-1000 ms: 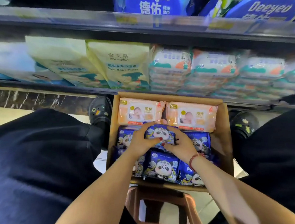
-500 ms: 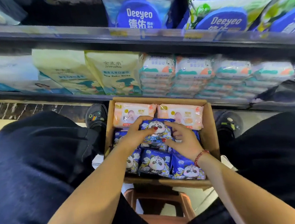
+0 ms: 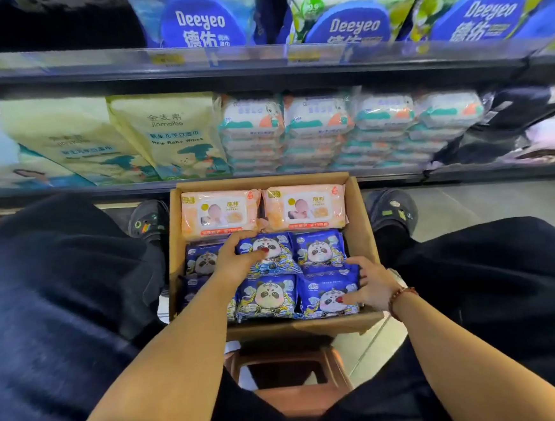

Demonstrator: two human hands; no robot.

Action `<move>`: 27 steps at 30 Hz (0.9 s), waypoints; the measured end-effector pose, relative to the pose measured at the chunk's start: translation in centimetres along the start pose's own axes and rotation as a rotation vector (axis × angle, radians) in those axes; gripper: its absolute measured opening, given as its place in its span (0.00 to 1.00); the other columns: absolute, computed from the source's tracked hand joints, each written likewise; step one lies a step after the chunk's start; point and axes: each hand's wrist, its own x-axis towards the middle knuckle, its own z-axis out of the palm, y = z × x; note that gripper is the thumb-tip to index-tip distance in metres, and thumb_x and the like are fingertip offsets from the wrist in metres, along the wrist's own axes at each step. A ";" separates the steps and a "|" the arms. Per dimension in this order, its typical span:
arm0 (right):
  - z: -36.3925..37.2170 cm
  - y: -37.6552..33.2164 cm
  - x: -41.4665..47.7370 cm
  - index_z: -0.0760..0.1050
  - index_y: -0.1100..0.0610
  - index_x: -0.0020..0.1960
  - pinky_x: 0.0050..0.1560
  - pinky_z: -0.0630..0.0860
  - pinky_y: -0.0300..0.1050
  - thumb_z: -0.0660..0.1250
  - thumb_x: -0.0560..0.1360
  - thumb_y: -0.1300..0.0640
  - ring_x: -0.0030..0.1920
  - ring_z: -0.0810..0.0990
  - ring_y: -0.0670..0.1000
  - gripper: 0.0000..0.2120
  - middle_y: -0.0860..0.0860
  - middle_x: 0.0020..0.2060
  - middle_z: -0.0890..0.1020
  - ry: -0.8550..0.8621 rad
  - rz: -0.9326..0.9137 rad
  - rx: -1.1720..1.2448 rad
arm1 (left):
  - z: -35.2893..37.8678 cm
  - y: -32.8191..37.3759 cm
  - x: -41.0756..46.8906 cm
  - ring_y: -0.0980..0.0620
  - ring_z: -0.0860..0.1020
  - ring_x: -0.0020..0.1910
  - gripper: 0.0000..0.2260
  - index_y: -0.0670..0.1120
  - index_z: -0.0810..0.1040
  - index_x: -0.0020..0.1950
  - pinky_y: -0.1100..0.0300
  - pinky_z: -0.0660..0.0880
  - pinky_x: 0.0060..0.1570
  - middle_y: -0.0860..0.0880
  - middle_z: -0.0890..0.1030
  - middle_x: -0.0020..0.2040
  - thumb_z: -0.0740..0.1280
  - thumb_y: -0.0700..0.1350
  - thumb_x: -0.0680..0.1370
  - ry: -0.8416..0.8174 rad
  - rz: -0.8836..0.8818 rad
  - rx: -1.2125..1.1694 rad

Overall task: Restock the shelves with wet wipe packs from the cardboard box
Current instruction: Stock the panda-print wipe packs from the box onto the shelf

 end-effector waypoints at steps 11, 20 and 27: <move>0.6 -1.4 0.9 0.73 0.50 0.51 0.55 0.79 0.56 0.77 0.66 0.65 0.55 0.80 0.54 0.20 0.54 0.56 0.79 0.006 -0.027 0.266 | -0.3 -0.5 1.2 0.45 0.74 0.61 0.14 0.55 0.77 0.53 0.48 0.74 0.59 0.49 0.74 0.63 0.74 0.39 0.72 0.033 -0.058 -0.054; -1.4 -4.7 0.2 0.75 0.50 0.52 0.46 0.82 0.55 0.67 0.76 0.64 0.49 0.82 0.55 0.10 0.54 0.51 0.80 0.087 -0.064 0.547 | -0.8 1.2 0.5 0.45 0.77 0.57 0.15 0.55 0.78 0.53 0.50 0.77 0.53 0.47 0.77 0.61 0.73 0.38 0.73 0.047 -0.005 -0.138; -4.6 -10.3 -2.4 0.75 0.54 0.55 0.40 0.82 0.45 0.65 0.76 0.67 0.50 0.82 0.55 0.11 0.59 0.56 0.80 0.146 -0.339 0.683 | -2.1 7.7 -2.0 0.53 0.79 0.51 0.16 0.52 0.78 0.57 0.56 0.77 0.50 0.55 0.77 0.55 0.73 0.37 0.73 0.046 0.199 -0.193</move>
